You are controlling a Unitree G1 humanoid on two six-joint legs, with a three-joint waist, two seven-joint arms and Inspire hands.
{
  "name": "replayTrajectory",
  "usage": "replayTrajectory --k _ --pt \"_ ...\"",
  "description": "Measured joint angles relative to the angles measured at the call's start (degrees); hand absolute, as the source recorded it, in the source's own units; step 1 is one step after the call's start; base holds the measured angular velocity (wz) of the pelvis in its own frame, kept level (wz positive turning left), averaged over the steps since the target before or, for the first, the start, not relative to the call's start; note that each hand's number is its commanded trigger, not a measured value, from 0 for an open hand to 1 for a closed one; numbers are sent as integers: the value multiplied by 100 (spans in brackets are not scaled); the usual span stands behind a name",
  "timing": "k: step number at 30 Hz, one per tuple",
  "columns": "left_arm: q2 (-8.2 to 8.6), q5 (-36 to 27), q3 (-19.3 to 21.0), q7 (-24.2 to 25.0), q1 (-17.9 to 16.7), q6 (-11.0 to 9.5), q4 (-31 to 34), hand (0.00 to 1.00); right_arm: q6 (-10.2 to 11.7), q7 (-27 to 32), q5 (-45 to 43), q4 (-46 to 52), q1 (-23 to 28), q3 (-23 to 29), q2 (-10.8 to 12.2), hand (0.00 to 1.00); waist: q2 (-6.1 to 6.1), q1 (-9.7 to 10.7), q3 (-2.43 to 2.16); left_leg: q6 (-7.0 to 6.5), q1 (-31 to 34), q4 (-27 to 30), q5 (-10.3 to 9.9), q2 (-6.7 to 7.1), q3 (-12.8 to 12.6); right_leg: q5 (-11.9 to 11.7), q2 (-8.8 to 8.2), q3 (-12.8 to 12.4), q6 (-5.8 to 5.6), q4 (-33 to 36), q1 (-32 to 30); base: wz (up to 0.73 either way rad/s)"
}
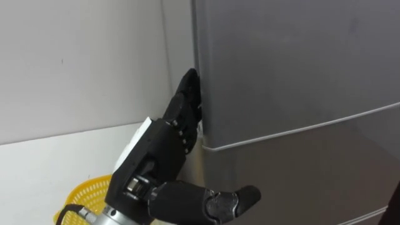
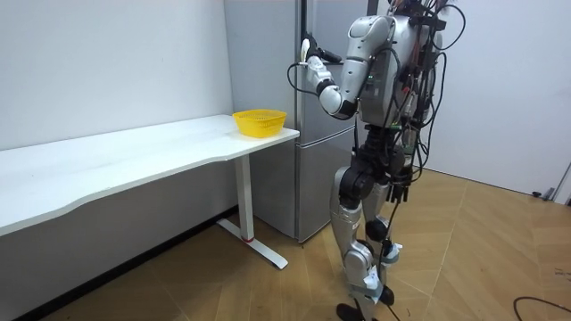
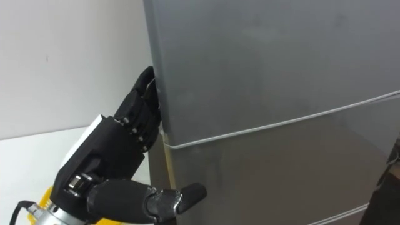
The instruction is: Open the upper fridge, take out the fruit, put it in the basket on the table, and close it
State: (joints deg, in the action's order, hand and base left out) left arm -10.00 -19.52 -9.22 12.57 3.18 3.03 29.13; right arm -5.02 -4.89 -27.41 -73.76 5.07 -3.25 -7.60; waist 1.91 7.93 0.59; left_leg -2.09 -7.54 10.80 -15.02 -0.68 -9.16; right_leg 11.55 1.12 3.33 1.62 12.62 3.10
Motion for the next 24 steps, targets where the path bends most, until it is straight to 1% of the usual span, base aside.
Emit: replayTrajectory --k 5,6,9,13,15,19,24 --pt "2 -22 -8 7 0 1 6 0 -3 41 6 -76 -8 -19 0 0 -6 2 4 0 -1 2 0 1 3 0 0 2 0 -1 -15 0" --pt "2 -28 -9 8 0 1 5 0 -7 57 14 -90 -9 -61 -1 0 -18 1 11 0 -3 1 0 1 3 0 0 2 0 0 -14 0" --pt "4 -42 -14 17 0 1 5 0 -9 56 16 -132 -8 -165 -2 0 -25 0 15 0 -3 1 0 0 5 0 -1 3 0 0 -12 0" --pt "4 -282 -49 19 0 1 7 0 -6 41 15 -135 -10 -238 -5 0 -35 -8 16 0 -1 1 0 1 5 0 -3 6 0 0 -16 0" --pt "6 -593 -53 23 0 7 6 0 -5 36 17 -190 -63 -238 -5 0 -34 -13 14 0 -3 2 0 1 5 0 -3 3 0 0 -23 0" --pt "1 -928 -62 61 0 7 6 0 -6 39 17 -260 -140 -240 -6 0 -51 -13 19 0 1 2 0 1 36 0 -2 0 0 -7 -20 0" --pt "-1 -1162 -111 177 1 6 18 0 -5 63 34 -260 -166 -273 -6 0 -72 -12 4 0 8 3 0 0 45 -1 -3 0 -1 0 -10 0"
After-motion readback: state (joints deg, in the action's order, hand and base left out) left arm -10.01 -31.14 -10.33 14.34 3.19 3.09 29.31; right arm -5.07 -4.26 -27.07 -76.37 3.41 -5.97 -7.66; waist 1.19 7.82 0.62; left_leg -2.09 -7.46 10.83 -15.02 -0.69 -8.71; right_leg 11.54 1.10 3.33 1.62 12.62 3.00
